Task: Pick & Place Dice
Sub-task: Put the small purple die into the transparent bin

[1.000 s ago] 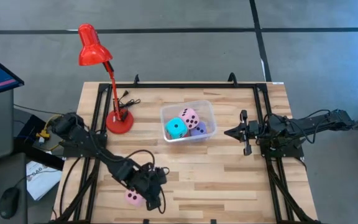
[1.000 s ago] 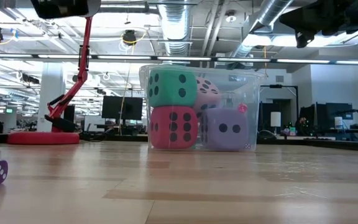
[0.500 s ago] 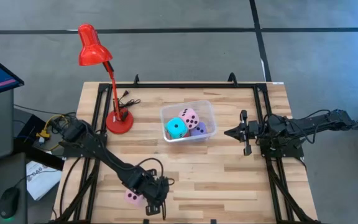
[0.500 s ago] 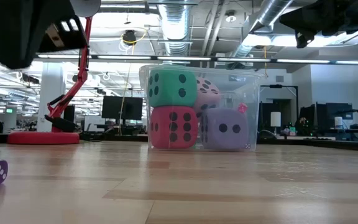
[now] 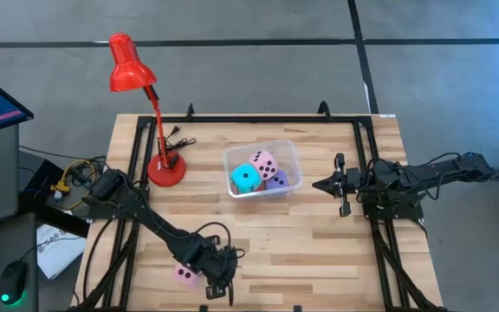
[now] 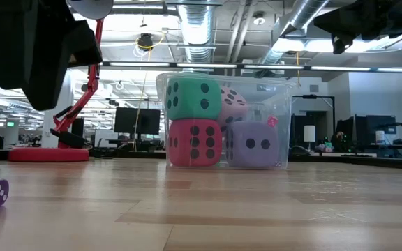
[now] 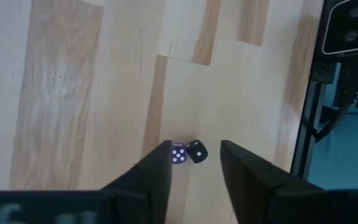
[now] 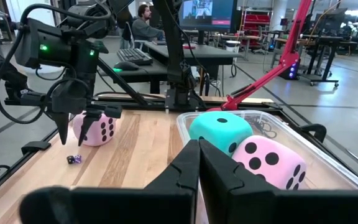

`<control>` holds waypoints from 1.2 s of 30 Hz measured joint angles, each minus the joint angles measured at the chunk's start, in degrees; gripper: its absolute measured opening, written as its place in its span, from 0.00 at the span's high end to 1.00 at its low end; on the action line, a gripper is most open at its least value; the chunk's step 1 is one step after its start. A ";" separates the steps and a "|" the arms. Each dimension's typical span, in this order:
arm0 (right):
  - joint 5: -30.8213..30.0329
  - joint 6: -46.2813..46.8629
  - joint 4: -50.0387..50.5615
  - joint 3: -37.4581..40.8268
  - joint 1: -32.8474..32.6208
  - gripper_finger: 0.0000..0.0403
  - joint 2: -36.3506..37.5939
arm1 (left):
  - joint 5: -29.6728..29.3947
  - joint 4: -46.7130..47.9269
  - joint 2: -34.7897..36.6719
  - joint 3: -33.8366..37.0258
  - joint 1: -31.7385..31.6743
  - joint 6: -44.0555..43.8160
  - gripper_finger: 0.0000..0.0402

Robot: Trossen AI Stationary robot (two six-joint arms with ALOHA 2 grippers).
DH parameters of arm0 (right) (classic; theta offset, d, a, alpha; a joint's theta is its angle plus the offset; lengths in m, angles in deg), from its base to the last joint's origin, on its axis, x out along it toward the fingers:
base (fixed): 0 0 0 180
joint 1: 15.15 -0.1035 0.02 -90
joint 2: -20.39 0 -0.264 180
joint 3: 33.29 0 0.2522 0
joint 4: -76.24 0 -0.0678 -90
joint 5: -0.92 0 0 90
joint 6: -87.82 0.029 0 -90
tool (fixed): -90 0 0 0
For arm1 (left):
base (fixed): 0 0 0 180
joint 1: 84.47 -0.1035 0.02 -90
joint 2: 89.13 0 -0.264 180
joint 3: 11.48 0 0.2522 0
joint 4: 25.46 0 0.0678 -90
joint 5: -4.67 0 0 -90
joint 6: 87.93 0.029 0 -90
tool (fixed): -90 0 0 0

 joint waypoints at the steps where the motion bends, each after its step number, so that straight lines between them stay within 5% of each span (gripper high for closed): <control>1: -0.01 0.00 0.00 0.00 0.00 0.99 0.00 | -0.01 0.07 0.00 0.02 0.00 -0.26 0.66; 12: 0.00 0.00 0.00 0.00 0.00 0.99 0.01 | -1.51 -0.13 0.00 0.12 0.02 -0.44 0.45; 36: 0.00 0.00 0.00 -0.02 0.00 0.99 0.00 | 0.97 -12.91 0.24 13.05 0.11 -3.82 0.54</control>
